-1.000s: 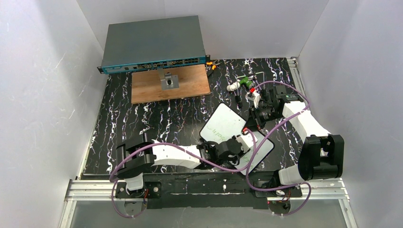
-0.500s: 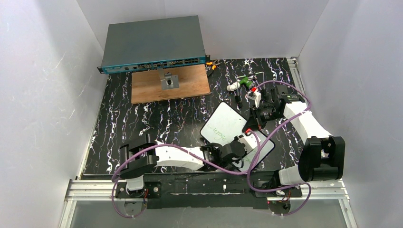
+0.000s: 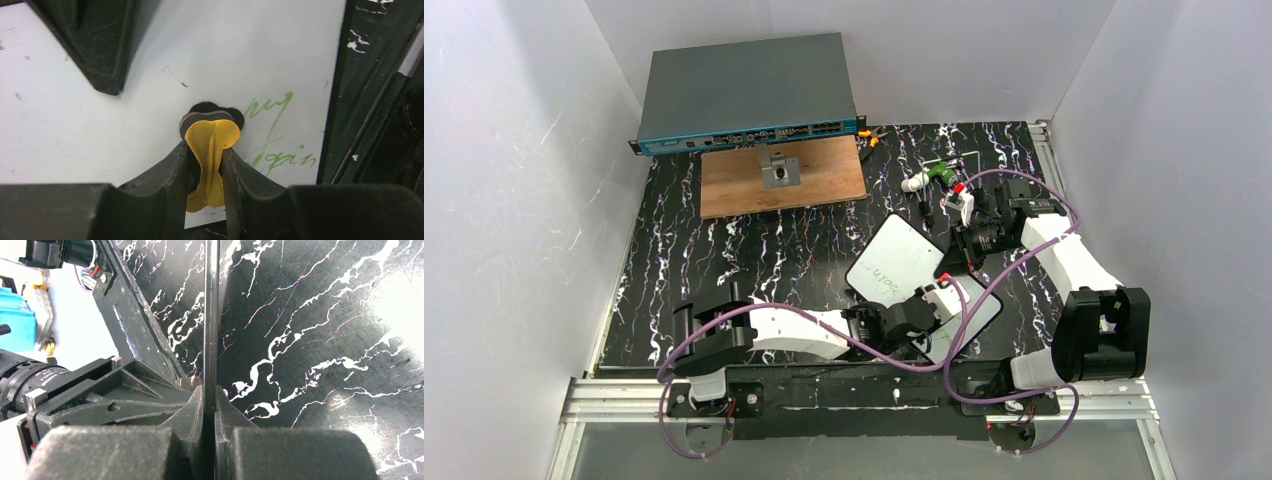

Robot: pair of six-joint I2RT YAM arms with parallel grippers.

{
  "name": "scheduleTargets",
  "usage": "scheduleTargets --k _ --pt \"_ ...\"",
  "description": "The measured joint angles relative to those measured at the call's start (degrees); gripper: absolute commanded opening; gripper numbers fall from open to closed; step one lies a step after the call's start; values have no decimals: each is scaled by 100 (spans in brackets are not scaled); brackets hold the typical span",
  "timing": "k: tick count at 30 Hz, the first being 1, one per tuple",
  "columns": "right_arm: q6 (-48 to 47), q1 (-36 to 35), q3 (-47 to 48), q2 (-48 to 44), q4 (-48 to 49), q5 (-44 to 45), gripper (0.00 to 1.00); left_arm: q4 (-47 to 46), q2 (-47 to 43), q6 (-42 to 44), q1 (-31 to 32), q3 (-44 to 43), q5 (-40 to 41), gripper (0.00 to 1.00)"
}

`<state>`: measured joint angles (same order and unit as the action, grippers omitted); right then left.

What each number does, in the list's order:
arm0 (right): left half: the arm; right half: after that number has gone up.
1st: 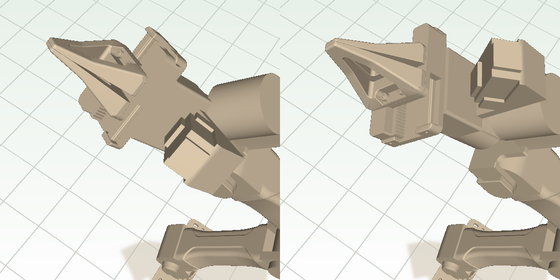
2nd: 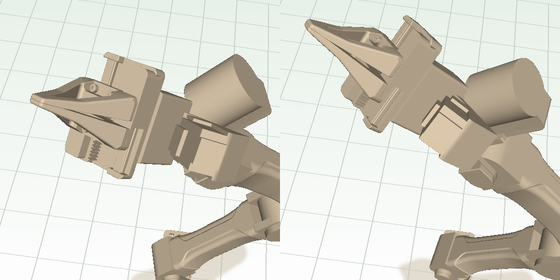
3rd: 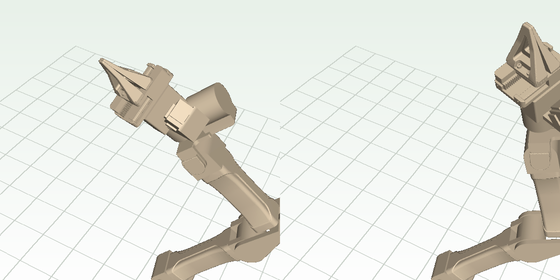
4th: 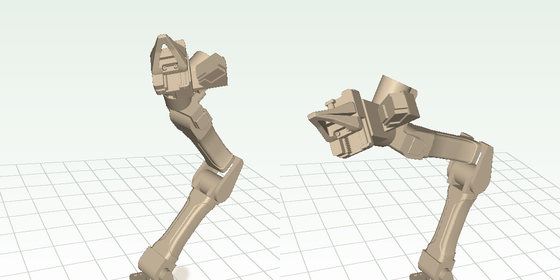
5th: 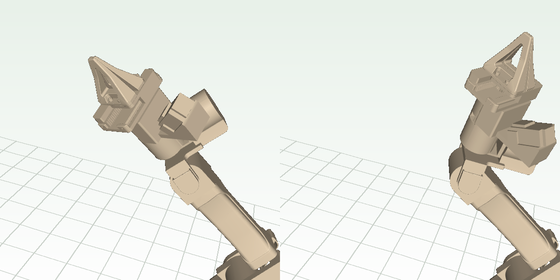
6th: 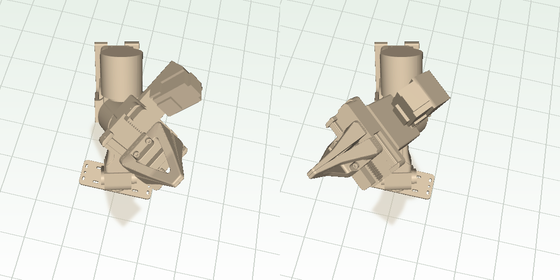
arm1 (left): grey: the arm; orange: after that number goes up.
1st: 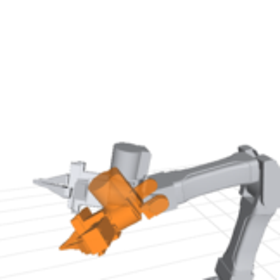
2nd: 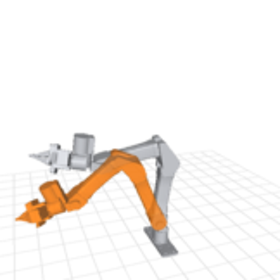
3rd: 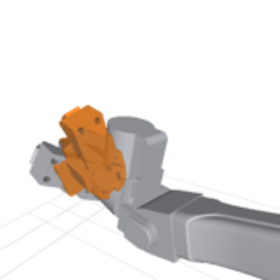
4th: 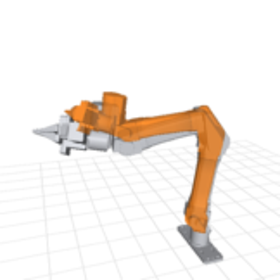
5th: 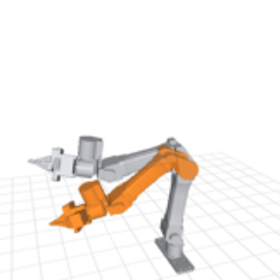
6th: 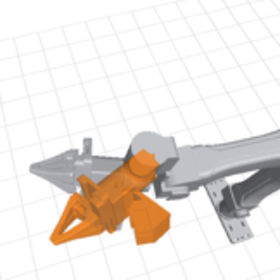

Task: Erase the whiteboard

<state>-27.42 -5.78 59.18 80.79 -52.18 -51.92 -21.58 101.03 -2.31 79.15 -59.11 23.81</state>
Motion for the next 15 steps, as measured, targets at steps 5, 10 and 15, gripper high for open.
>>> scheduleTargets --k 5,10,15 --pt "-13 4 0 -31 -13 4 1 -20 2 122 68 11 -105 0" --pt "-22 15 0 -39 -22 4 1 7 0 149 35 11 151 0" --pt "-4 48 0 -39 2 0 1 13 -33 70 -72 55 208 0"
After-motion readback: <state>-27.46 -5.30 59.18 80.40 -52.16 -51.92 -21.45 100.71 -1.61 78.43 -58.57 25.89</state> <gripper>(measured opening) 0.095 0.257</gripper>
